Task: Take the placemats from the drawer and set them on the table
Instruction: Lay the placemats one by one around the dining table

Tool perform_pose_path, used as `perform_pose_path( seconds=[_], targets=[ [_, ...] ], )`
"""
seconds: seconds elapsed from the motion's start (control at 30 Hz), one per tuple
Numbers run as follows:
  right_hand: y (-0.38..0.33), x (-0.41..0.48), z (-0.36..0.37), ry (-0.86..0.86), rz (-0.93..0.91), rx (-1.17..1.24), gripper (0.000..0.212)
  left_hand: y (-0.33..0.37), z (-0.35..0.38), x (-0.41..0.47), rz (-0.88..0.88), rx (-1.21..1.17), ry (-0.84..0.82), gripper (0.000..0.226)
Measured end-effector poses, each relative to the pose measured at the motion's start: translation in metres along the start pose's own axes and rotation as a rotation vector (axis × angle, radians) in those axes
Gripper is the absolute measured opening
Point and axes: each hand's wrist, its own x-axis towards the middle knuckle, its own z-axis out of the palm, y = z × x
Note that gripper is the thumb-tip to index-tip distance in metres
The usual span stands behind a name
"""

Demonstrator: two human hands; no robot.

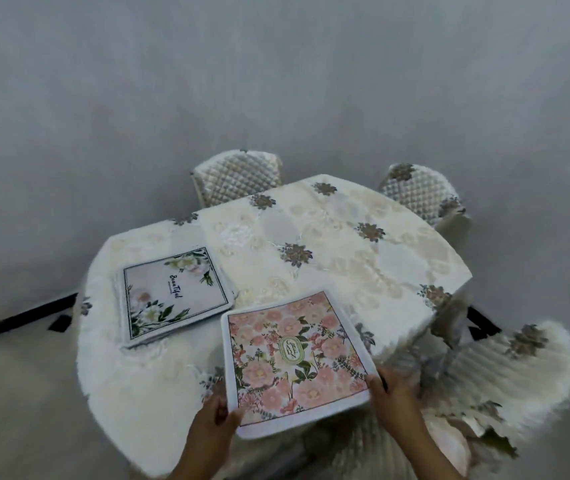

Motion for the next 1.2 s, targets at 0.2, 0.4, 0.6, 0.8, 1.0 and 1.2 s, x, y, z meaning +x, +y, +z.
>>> perform_pose_path(
  seconds=[0.2,0.4,0.6,0.8,1.0,1.2],
  targets=[
    [0.001,0.06,0.038,-0.159,-0.055,-0.041,0.018,-0.021,0.027,0.024,-0.137,-0.06,0.173,0.016],
    [0.006,0.105,0.075,-0.324,-0.139,-0.079,0.026,-0.027,0.054,0.019,-0.296,-0.049,0.417,0.026],
    [0.023,0.124,0.089,-0.451,-0.189,-0.209,0.033,-0.041,0.07,0.024,-0.388,0.024,0.531,0.011],
    [0.033,0.127,0.093,-0.513,-0.244,-0.343,0.037,-0.046,0.074,0.028,-0.365,0.093,0.609,0.003],
    [0.038,0.124,0.102,-0.284,-0.397,-0.469,0.03,-0.062,0.08,0.035,-0.244,0.451,0.655,0.025],
    [0.01,0.095,0.142,-0.368,-0.824,-0.524,0.059,-0.052,0.122,0.063,0.058,0.778,0.461,0.052]
  ],
)
